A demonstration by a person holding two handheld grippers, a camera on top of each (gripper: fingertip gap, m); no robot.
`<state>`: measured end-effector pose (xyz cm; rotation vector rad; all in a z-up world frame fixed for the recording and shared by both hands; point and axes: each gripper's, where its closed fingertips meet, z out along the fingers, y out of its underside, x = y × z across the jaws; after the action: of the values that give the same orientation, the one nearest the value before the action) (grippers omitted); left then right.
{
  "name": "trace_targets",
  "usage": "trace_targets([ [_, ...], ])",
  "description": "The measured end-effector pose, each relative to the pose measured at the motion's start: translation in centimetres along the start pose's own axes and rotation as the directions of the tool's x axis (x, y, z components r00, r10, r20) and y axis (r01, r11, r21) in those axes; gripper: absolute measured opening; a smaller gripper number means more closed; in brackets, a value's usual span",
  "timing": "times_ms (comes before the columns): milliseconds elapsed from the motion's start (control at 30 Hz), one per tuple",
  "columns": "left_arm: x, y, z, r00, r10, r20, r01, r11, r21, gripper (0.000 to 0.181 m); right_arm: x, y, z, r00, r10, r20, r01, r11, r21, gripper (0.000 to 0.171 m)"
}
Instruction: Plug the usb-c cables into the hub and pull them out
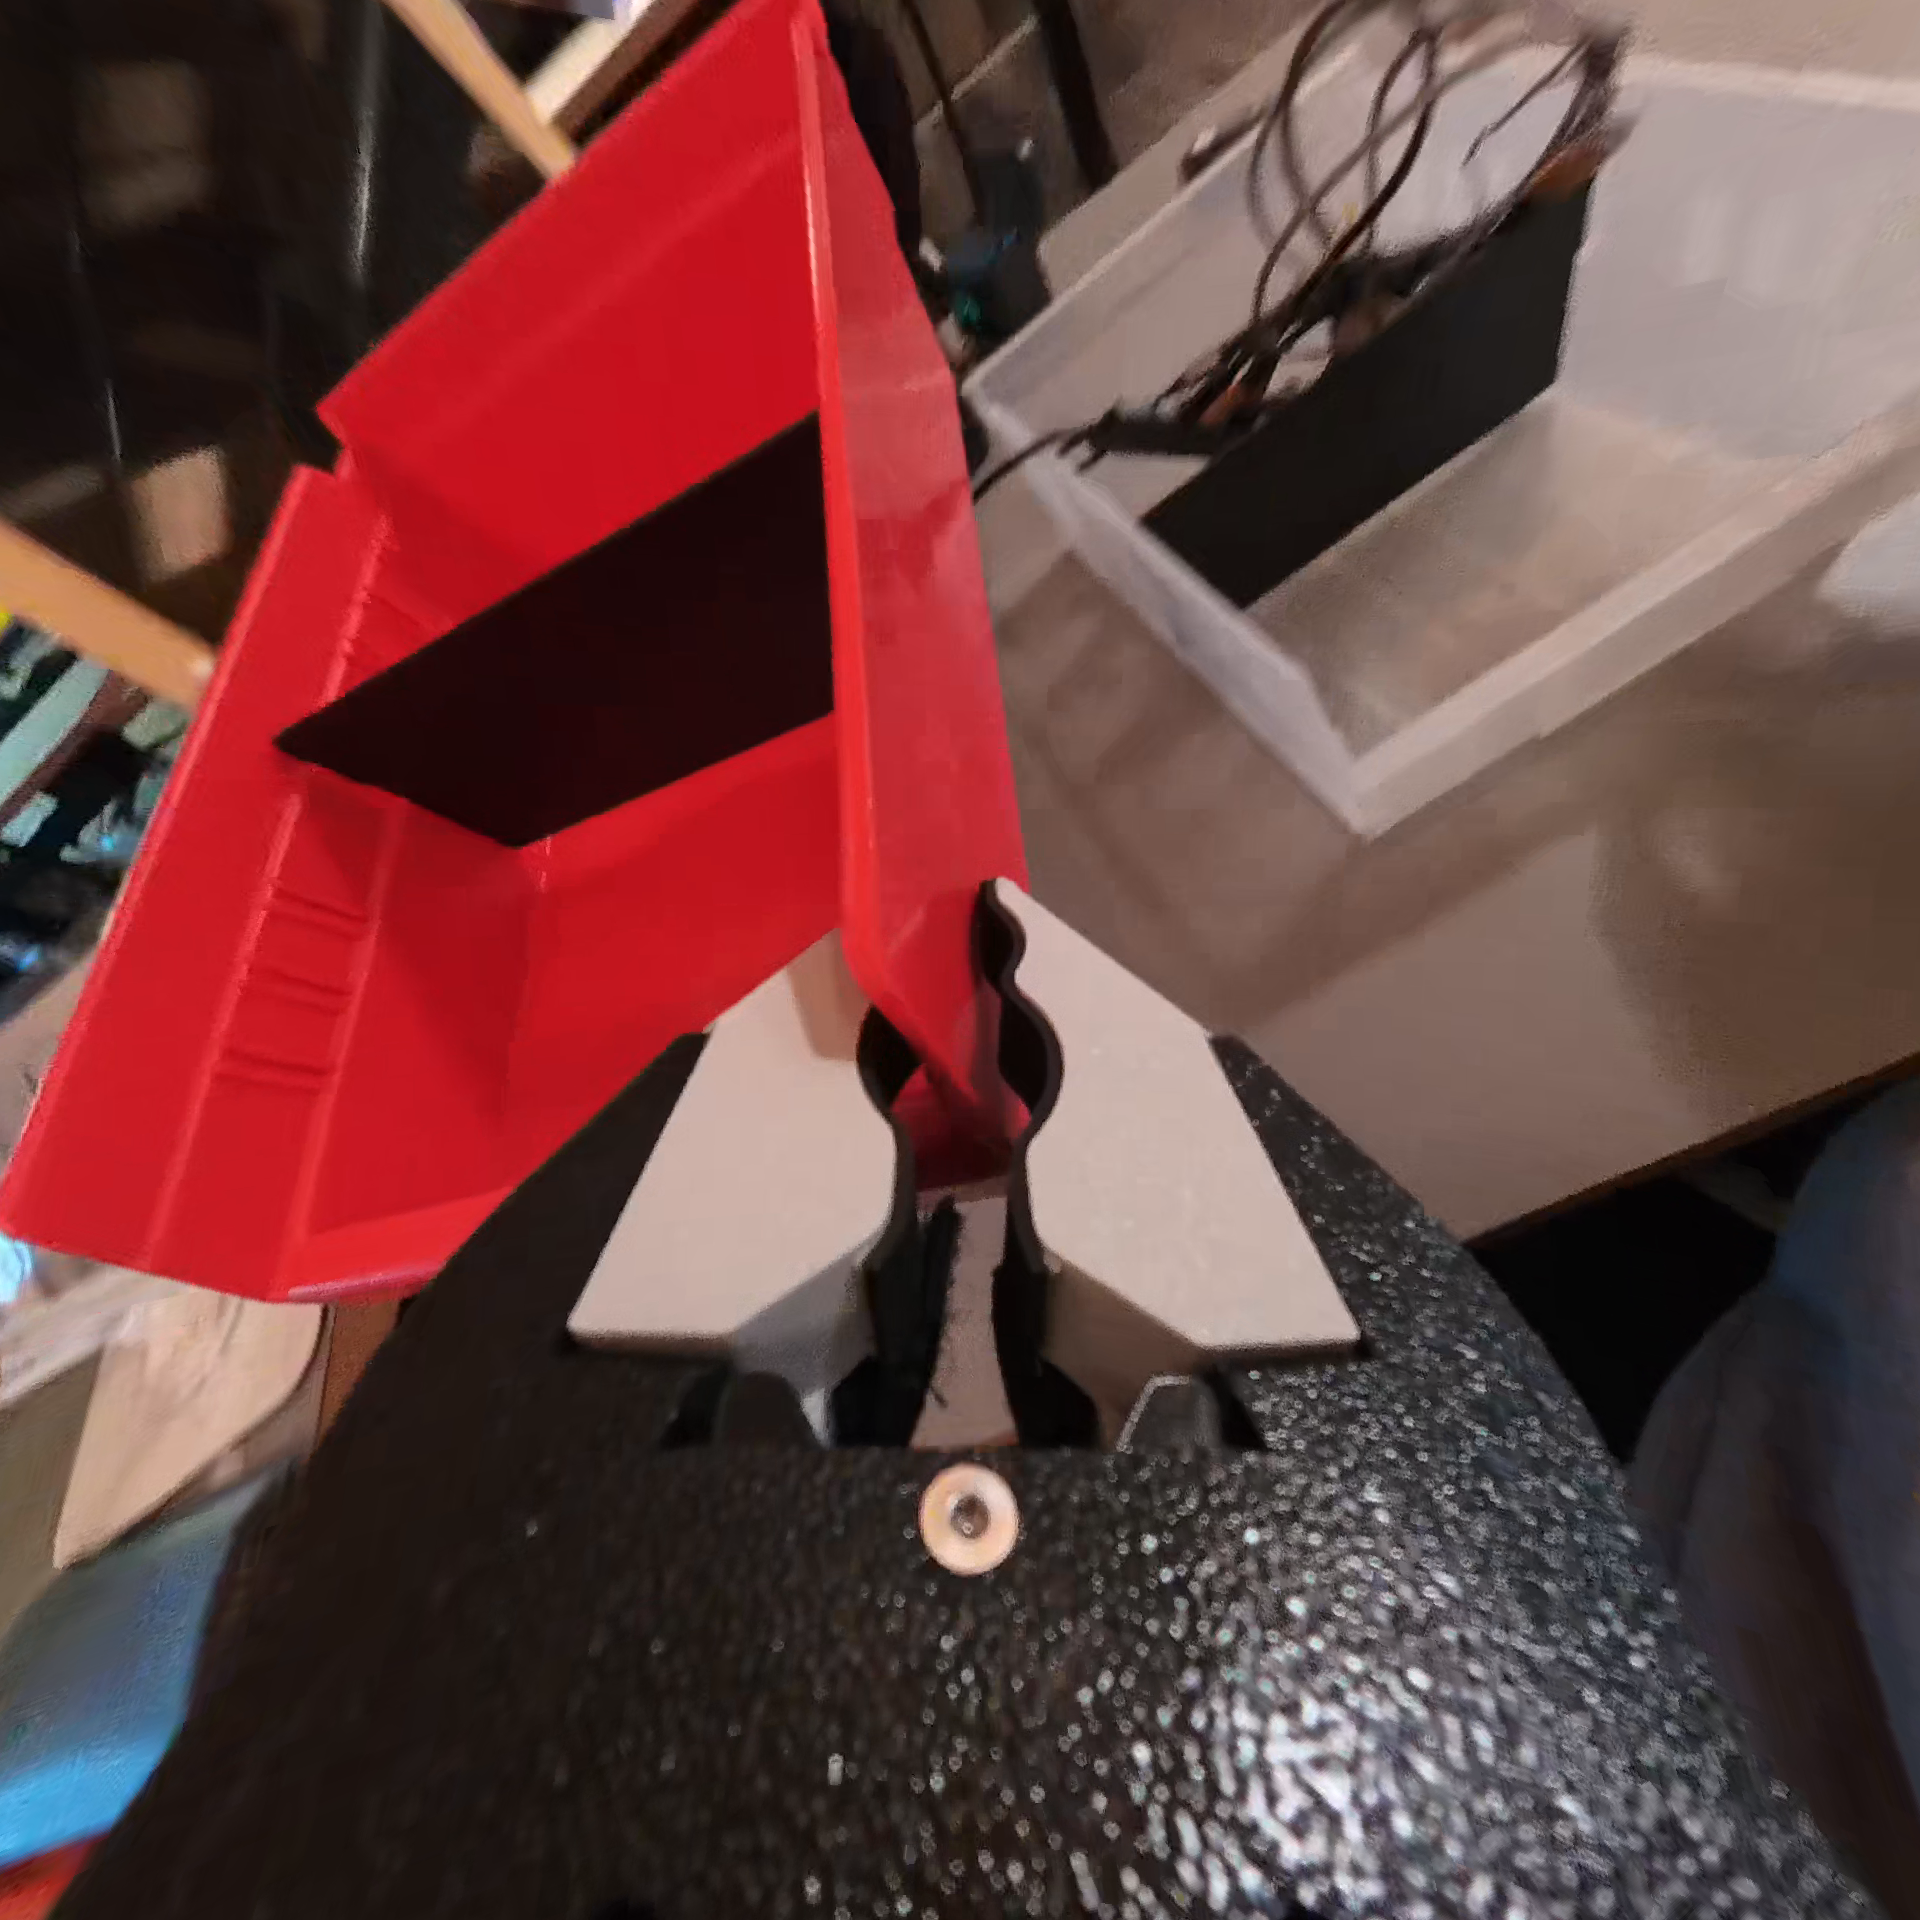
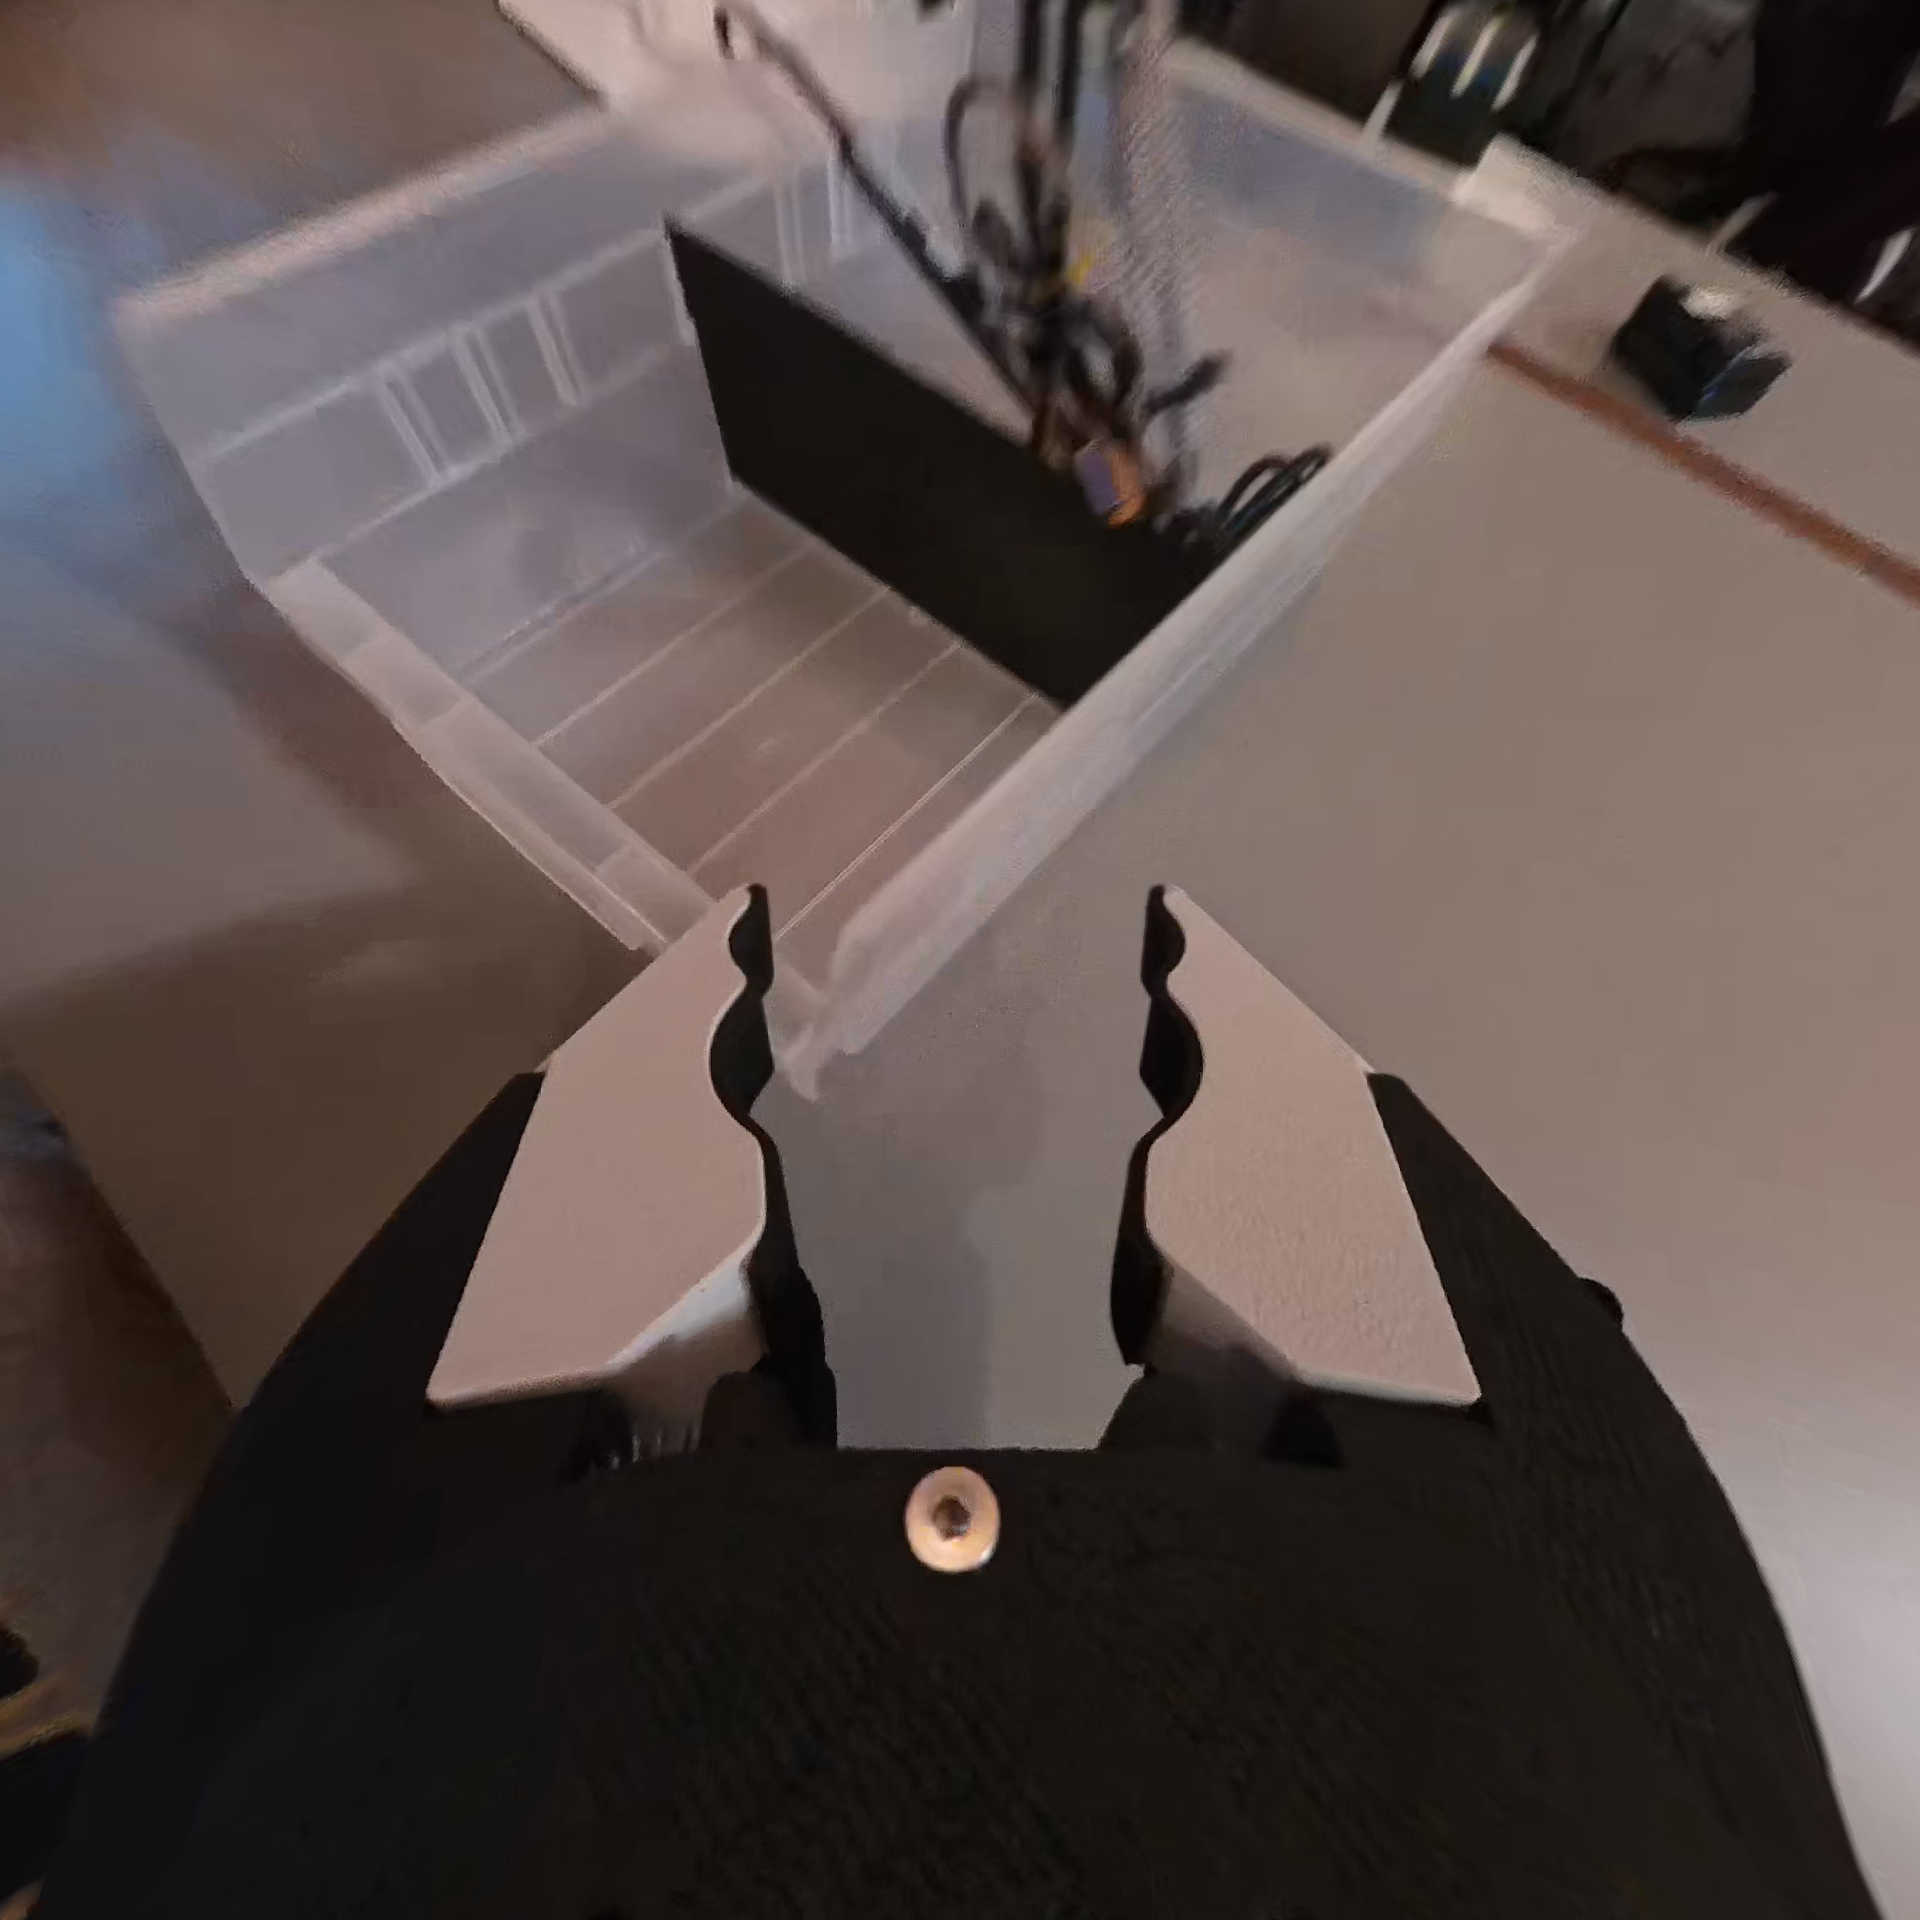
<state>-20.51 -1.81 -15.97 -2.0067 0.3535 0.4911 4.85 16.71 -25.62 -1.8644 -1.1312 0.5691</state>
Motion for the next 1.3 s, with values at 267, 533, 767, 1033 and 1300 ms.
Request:
trace_targets([
  [267, 6.4, -11.9, 2.0, 0.968, 0.144, -0.204, -0.082, 0.954, 0.287, 0.006, 11.5, -1.6, -13.3, 0.938, 0.188, -0.292, -0.090, 0.944, 0.318, 0.066],
  [533, 22.8, -22.0, 4.6, 0.750, 0.445, -0.490, -0.176, 0.848, 0.500, 0.006, 18.1, -0.5, -23.2, 0.807, 0.330, -0.491, -0.058, 0.870, 0.490, 0.050],
  [767, 34.3, -23.1, 7.7, 0.568, 0.535, -0.625, -0.258, 0.838, 0.481, 0.006, 19.6, 0.1, -26.8, 0.774, 0.385, -0.503, -0.016, 0.806, 0.591, 0.034],
  [1033, 40.0, -20.8, 12.0, 0.512, 0.513, -0.689, -0.303, 0.858, 0.414, 0.006, 20.6, 1.3, -26.6, 0.767, 0.415, -0.489, -0.060, 0.805, 0.590, 0.034],
  [1300, 41.7, -19.5, 15.4, 0.561, 0.368, -0.742, -0.202, 0.930, 0.308, 0.004, 19.9, 1.2, -25.2, 0.759, 0.341, -0.554, -0.031, 0.870, 0.492, 0.035],
])
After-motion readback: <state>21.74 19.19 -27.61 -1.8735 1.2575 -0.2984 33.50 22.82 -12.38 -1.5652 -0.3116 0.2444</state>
